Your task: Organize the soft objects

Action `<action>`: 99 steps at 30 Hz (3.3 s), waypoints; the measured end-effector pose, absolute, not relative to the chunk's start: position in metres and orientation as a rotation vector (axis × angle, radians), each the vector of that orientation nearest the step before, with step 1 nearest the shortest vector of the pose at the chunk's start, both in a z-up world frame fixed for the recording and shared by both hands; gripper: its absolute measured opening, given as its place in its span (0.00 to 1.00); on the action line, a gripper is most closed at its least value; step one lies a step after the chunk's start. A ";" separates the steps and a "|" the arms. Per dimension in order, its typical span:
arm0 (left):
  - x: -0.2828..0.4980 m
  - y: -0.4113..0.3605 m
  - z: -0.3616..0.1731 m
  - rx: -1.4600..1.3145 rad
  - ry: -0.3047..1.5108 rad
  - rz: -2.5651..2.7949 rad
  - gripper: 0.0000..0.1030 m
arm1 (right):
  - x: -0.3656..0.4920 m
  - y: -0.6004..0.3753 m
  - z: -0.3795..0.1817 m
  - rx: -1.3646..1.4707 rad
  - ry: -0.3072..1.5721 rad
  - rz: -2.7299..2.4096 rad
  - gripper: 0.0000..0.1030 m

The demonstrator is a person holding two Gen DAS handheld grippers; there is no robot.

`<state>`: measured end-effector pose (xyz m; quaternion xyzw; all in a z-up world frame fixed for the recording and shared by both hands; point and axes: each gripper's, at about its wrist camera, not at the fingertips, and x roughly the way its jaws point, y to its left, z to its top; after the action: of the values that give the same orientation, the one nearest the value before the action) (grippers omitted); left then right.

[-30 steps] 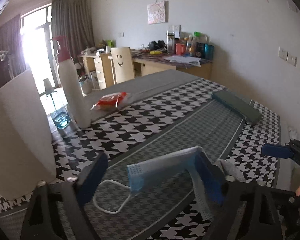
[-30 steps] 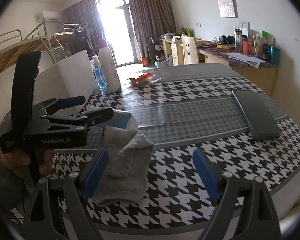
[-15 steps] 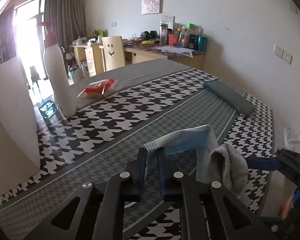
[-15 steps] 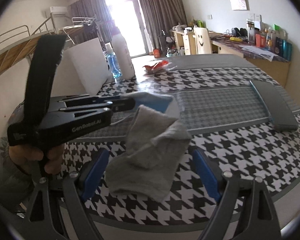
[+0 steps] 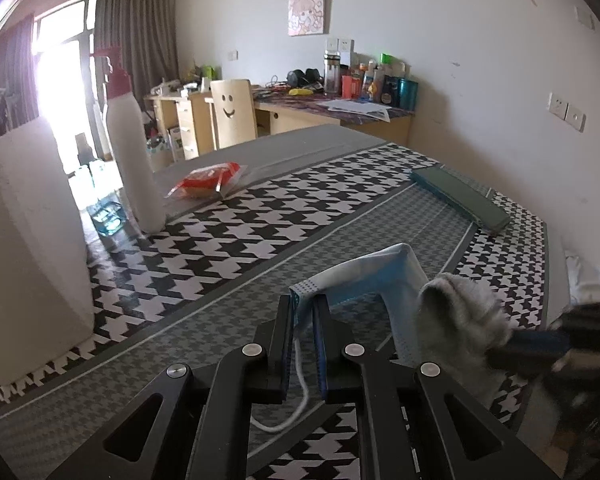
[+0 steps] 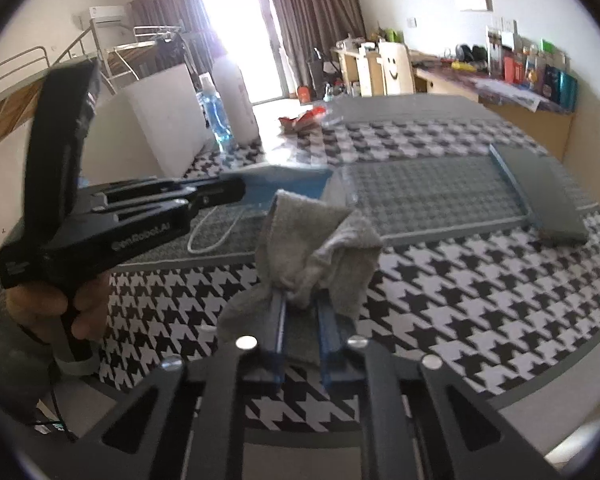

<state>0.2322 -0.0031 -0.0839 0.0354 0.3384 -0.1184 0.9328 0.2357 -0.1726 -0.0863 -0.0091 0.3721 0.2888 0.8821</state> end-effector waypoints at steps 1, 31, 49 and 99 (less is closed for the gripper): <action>0.233 -0.001 -0.083 0.067 0.694 -0.237 0.10 | 0.233 -0.176 -0.082 -0.022 0.758 0.589 0.15; 0.226 -0.004 -0.058 0.128 0.635 -0.195 0.65 | 0.245 -0.228 -0.066 0.000 0.703 0.368 0.65; 0.280 -0.035 -0.082 0.222 0.786 -0.217 0.58 | 0.261 -0.235 -0.073 0.039 0.730 0.417 0.65; 0.173 0.047 -0.041 -0.039 0.647 0.007 0.09 | 0.274 -0.176 -0.100 -0.163 0.813 0.361 0.32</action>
<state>0.1732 0.0467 -0.0412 -0.0190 0.3177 0.0032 0.9480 0.2736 -0.1756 -0.0997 -0.0785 0.3926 0.1742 0.8996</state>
